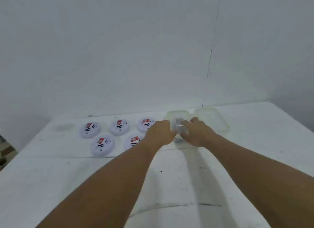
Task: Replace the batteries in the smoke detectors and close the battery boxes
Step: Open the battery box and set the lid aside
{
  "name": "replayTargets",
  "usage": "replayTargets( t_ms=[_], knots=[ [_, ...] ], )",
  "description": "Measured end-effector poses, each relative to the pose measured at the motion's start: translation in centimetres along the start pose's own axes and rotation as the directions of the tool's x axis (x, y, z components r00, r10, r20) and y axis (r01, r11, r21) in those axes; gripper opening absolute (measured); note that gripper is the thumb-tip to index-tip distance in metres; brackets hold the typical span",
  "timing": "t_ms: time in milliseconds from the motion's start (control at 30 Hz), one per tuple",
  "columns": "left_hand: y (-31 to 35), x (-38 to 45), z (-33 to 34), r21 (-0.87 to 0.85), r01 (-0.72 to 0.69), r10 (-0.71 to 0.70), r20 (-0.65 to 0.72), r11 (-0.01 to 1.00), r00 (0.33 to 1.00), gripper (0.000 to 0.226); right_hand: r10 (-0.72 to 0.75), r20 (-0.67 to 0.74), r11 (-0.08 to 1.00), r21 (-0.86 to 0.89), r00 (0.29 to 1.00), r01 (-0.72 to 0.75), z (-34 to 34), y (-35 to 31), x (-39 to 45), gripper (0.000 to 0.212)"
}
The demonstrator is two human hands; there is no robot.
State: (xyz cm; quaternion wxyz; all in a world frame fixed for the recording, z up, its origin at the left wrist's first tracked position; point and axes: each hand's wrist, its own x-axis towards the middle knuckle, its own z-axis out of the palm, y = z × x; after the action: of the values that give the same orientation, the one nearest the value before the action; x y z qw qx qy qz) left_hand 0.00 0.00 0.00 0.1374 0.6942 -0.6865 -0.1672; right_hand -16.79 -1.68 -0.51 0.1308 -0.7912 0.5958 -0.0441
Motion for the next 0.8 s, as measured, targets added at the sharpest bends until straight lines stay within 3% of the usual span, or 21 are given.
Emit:
replayTargets(
  t_ms=[67,100,133,200,267,300,533,700,800],
  knots=[
    [0.8,0.2,1.4,-0.204,0.126,-0.119,0.047,0.971,0.992,0.04,0.008,-0.008,0.999,0.04,1.0,-0.008,0.4,0.5,-0.2,0.055],
    [1.4,0.0,2.1,-0.38,0.247,-0.222,0.109,0.891,0.969,0.04,0.001,-0.012,0.998,0.057,1.0,0.0,0.8,0.8,-0.2,0.054],
    [2.1,-0.4,2.6,-0.555,0.375,-0.314,0.207,0.742,0.927,0.04,-0.001,0.002,0.998,0.061,1.0,0.001,0.9,0.9,-0.4,0.052],
    [3.1,-0.6,3.6,-0.766,0.534,-0.358,0.416,0.358,0.836,0.037,-0.011,-0.007,0.998,0.066,1.0,0.012,1.2,1.1,-0.3,0.045],
    [3.5,-0.5,4.8,-0.835,0.54,-0.307,0.489,0.107,0.816,0.032,-0.023,-0.032,0.996,0.086,0.999,0.026,1.1,1.0,-0.6,0.039],
    [3.5,-0.4,5.5,-0.849,0.527,-0.303,0.49,0.048,0.817,0.031,-0.025,-0.041,0.995,0.092,0.999,0.028,1.2,1.1,-0.8,0.038],
    [3.6,0.2,7.5,-0.876,0.449,-0.222,0.479,-0.174,0.849,0.026,-0.075,-0.101,0.983,0.162,0.992,0.091,1.5,1.6,-2.0,0.039],
    [1.5,-1.7,6.7,-0.909,0.387,-0.297,0.416,-0.153,0.86,0.028,-0.101,-0.148,0.944,0.299,0.984,0.142,1.3,1.7,-2.6,0.051],
    [0.1,-4.0,6.0,-0.922,0.366,-0.307,0.386,-0.124,0.87,0.017,-0.096,-0.201,0.905,0.39,0.975,0.169,1.8,1.4,-3.1,0.054]
  ],
)
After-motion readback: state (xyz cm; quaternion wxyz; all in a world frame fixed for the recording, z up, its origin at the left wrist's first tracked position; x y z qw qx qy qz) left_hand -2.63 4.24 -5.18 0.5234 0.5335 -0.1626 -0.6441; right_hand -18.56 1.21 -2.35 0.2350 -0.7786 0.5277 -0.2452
